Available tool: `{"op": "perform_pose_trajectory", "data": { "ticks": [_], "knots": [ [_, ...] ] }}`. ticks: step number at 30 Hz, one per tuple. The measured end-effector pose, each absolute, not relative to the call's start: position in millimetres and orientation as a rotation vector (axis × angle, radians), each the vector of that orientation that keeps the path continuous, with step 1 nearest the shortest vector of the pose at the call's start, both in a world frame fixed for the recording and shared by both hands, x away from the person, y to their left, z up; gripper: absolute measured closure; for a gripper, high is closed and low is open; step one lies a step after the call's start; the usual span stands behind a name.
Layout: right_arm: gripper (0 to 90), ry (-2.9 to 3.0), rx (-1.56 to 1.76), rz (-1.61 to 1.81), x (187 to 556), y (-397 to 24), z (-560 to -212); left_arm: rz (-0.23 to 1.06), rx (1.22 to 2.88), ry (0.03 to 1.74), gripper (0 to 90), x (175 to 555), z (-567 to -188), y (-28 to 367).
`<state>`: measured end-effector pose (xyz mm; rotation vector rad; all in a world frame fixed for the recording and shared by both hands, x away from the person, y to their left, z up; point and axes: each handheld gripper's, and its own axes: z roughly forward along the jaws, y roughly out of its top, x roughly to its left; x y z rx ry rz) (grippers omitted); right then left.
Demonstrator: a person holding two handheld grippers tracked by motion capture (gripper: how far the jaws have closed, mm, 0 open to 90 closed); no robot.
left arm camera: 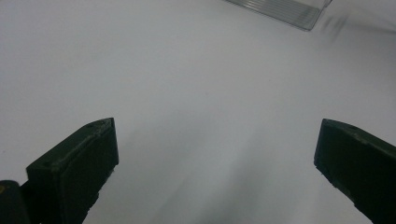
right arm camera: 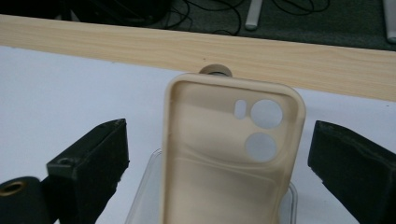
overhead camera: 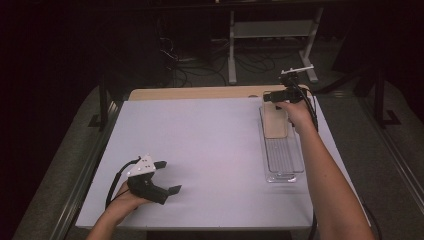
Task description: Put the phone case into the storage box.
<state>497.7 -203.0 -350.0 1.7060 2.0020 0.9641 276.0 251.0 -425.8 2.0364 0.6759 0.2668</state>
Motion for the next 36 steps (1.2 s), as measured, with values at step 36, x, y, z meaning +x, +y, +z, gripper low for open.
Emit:
{"op": "perform_pose_trajectory", "data": {
  "ticks": [36],
  "knots": [
    [2.0, 2.199, 1.421, 1.205, 421, -181, -356, 0.255, 2.047, 0.683, 0.0, 274, -420, 257]
  ]
}}
